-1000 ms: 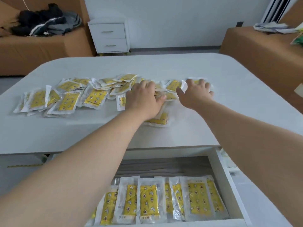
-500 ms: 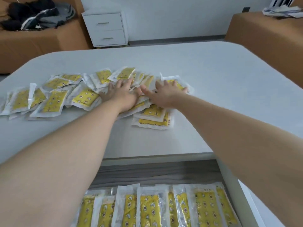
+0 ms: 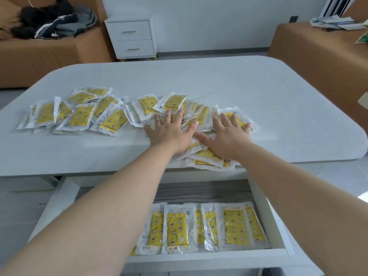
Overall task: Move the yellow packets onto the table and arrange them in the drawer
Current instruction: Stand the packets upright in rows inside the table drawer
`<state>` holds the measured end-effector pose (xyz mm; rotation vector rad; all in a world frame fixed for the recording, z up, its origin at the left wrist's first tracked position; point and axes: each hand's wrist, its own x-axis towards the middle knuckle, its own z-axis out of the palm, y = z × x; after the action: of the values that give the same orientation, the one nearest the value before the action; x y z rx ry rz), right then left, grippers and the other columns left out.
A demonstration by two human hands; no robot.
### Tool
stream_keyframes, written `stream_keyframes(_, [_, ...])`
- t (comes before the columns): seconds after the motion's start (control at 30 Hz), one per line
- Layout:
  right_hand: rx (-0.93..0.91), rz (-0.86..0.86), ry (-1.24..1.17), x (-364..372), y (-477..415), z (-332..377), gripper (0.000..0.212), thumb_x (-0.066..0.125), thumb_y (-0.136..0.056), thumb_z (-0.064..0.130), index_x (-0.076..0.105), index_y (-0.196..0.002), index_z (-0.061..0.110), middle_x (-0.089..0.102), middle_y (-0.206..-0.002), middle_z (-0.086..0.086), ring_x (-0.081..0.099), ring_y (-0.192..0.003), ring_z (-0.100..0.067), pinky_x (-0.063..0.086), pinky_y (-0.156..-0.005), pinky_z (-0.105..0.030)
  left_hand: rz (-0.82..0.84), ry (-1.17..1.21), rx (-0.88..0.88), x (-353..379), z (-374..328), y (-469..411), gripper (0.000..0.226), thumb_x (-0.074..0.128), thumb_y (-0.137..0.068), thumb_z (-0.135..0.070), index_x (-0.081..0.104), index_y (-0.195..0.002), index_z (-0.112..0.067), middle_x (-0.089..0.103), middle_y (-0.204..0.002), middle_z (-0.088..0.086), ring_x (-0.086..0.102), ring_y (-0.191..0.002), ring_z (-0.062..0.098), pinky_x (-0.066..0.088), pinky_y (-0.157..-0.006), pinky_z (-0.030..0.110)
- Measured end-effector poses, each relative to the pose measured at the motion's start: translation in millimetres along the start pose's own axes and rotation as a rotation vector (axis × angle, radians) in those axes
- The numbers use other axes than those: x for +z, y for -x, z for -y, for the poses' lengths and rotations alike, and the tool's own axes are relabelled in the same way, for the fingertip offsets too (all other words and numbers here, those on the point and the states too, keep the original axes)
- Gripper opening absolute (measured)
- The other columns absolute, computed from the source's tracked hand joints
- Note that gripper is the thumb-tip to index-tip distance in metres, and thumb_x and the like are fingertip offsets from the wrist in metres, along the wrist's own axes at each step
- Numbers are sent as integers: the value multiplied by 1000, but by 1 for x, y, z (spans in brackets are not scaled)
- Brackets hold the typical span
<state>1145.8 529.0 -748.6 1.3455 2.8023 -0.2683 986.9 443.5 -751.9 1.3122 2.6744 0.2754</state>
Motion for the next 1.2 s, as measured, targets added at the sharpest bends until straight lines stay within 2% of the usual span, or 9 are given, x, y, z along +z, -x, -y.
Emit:
stream_keyframes(0.2, [5, 18, 16, -6, 11, -14, 111, 4, -73, 97, 0, -162, 31, -2, -171, 2, -10, -156, -30, 3, -119, -70, 91, 25, -31, -4, -19, 10, 81, 7, -86, -85, -5, -157, -48, -13, -168, -7, -17, -153, 34, -8, -115, 68])
stream_keyframes(0.3, [31, 43, -5, -18, 12, -10, 106, 12, -75, 97, 0, -161, 36, -3, -171, 0, -9, -156, -31, 4, -119, -69, 174, 110, 0, -18, -9, 4, 83, 9, -84, -88, -5, -156, -49, -11, -168, -7, -14, -153, 35, -6, -117, 68])
stream_keyframes(0.4, [72, -80, -17, -32, 13, 1, 98, 13, -80, 93, 8, -160, 37, 3, -171, -4, -6, -157, -33, 2, -120, -68, 11, 116, 65, -37, 7, 4, 83, 16, -87, -85, 8, -159, -43, 0, -169, -7, -2, -155, 32, -3, -119, 65])
stream_keyframes(0.47, [57, -174, 26, -37, 10, 26, 93, 10, -85, 88, 14, -160, 33, 7, -170, -8, -5, -156, -35, 2, -120, -67, -135, 100, 76, -51, 28, 6, 75, 22, -93, -77, 21, -157, -38, 10, -168, -6, 6, -155, 27, -1, -119, 64])
stream_keyframes(0.53, [11, -214, 23, -39, 8, 54, 87, 9, -90, 83, 19, -159, 31, 10, -169, -9, -5, -156, -34, 2, -121, -66, -192, 109, 38, -61, 47, 5, 69, 24, -97, -70, 28, -156, -34, 15, -168, -4, 10, -154, 26, 1, -119, 64])
stream_keyframes(0.77, [-233, -87, -12, -16, -38, 200, 76, 14, -96, 74, 23, -158, 30, 12, -168, -12, -4, -156, -34, 6, -121, -65, -269, 128, -228, -88, 186, -16, 70, 24, -95, -71, 34, -153, -33, 20, -166, -2, 16, -152, 32, 10, -118, 66])
stream_keyframes(0.9, [-287, -37, 28, -5, -79, 269, 77, 18, -94, 76, 22, -158, 33, 13, -167, -9, -1, -156, -34, 14, -117, -65, -267, 111, -295, -100, 252, -46, 76, 24, -90, -79, 32, -153, -36, 14, -168, -5, 11, -153, 33, 8, -118, 65])
stream_keyframes(1.07, [-328, 50, 5, -3, -131, 338, 83, 22, -89, 84, 13, -159, 41, 3, -170, -5, -4, -156, -37, 8, -116, -72, -237, 98, -323, -133, 309, -106, 88, 24, -84, -87, 24, -157, -38, 11, -168, -6, 2, -154, 32, 1, -117, 68])
stream_keyframes(1.2, [-364, 81, 39, 20, -153, 368, 95, 23, -75, 95, 4, -157, 51, 0, -171, 0, -6, -156, -35, 8, -111, -77, -71, 190, -262, -132, 347, -145, 105, 22, -68, -99, 19, -157, -44, 17, -167, -8, 11, -154, 27, 12, -121, 59])
